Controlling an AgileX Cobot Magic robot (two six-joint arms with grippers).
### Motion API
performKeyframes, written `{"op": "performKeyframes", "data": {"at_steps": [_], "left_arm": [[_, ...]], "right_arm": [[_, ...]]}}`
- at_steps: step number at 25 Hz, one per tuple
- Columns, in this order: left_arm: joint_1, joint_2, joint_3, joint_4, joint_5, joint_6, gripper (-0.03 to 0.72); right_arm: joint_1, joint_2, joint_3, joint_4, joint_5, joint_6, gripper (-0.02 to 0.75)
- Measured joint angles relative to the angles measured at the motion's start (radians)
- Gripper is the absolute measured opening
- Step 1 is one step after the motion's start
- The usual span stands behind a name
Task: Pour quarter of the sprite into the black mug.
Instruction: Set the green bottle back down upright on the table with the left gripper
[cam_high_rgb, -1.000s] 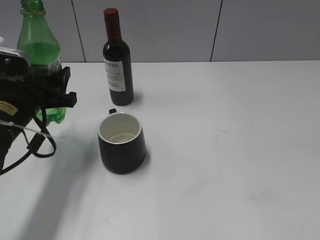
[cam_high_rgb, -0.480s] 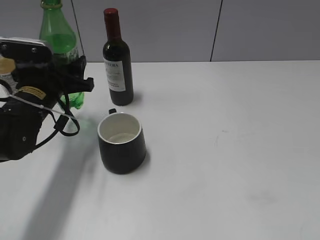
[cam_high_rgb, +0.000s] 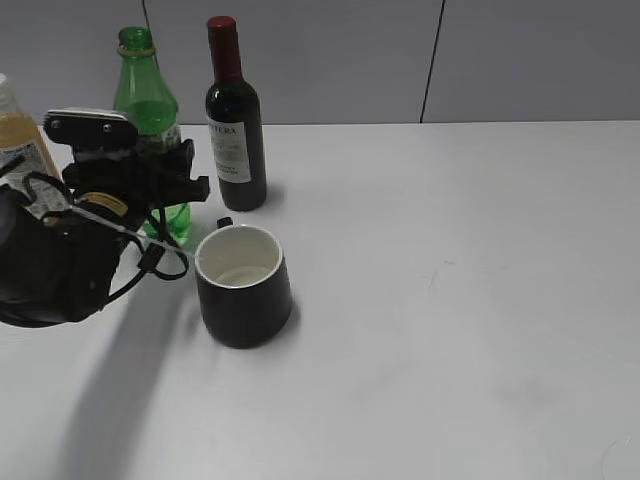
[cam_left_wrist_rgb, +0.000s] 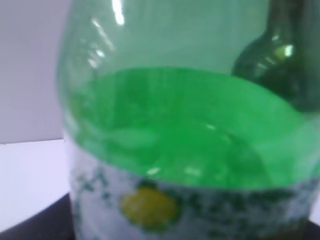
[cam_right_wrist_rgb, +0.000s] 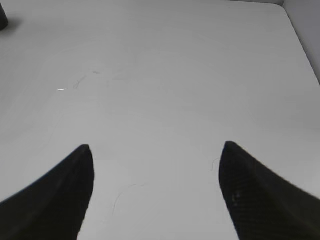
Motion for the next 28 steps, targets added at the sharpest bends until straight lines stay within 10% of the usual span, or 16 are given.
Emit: {"op": "performKeyframes", "data": {"at_steps": [19,28], "left_arm": [[0.036,0.043,-0.008,0.052,-0.031,-0.101,0.473],[0.036,0.021,0.026,0.068,-0.047,-0.101,0.661]], "right_arm": [[0.000,0.000,0.000,0.000,0.000,0.000,0.590],[0.000,0.000,0.000,0.000,0.000,0.000,0.590]]}}
